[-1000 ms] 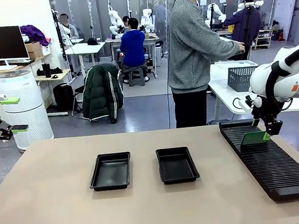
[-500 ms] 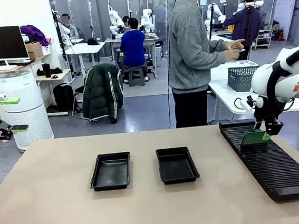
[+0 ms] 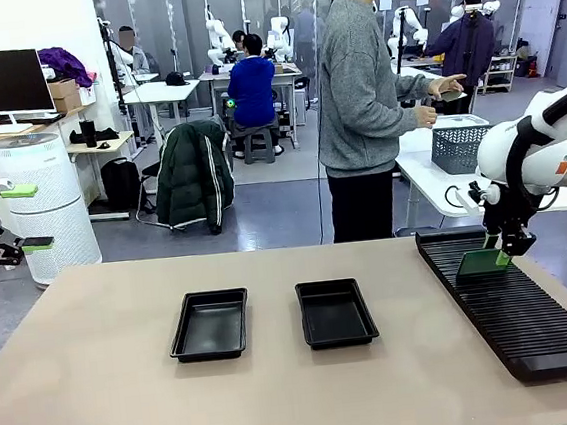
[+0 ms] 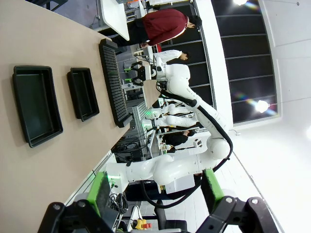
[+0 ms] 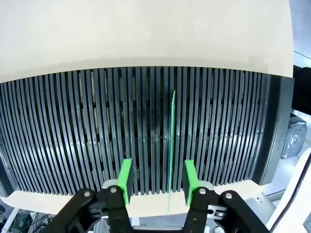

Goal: Inspect and transfer BCBs to ESD trays.
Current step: Pick up the Blank PCB from the PCB Rack and place it in the left ESD tray.

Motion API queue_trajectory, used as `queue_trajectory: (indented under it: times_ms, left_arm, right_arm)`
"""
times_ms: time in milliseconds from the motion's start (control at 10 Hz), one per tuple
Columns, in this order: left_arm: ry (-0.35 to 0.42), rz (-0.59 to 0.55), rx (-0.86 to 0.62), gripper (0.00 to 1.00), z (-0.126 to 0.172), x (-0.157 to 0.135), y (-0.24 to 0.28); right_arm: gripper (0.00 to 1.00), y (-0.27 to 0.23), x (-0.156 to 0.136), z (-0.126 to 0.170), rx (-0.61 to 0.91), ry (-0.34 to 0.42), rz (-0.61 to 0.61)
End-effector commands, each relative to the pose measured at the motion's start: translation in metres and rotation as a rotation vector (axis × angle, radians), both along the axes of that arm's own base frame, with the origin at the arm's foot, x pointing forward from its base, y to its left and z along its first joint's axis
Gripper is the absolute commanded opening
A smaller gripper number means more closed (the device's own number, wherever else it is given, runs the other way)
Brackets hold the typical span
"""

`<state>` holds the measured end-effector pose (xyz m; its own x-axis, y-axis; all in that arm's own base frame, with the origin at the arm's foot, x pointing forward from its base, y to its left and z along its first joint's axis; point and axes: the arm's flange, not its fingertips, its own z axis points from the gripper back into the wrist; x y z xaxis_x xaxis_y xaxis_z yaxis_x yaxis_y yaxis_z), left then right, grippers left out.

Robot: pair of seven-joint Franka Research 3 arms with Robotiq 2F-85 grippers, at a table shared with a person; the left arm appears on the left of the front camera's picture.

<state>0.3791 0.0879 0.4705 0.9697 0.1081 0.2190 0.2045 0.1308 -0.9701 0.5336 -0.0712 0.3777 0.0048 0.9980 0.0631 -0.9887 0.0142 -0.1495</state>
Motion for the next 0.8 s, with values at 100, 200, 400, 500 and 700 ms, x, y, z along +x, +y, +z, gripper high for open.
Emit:
queue_trajectory:
  times_ms: [100,200,400,500,700]
  left_arm:
    - [-0.001,0.003,-0.003,1.00,0.0003,0.0000,0.0018]
    - [-0.001,0.003,-0.003,1.00,0.0003,0.0000,0.0018]
    - [-0.001,0.003,-0.003,1.00,0.0003,0.0000,0.0018]
    - [-0.001,0.003,-0.003,1.00,0.0003,0.0000,0.0018]
    - [-0.001,0.003,-0.003,1.00,0.0003,0.0000,0.0018]
  right_arm:
    - [0.34,-0.0026,-0.0009,-0.0082,0.030,-0.035,-0.023]
    - [0.36,-0.0032,-0.0012,-0.0076,0.033,-0.040,-0.026]
    - [0.26,-0.0035,-0.0015,-0.0078,0.033,-0.041,-0.026]
    - [0.15,-0.0036,-0.0016,-0.0078,0.031,-0.040,-0.027]
    - [0.06,-0.0037,-0.0013,-0.0073,0.029,-0.040,-0.029]
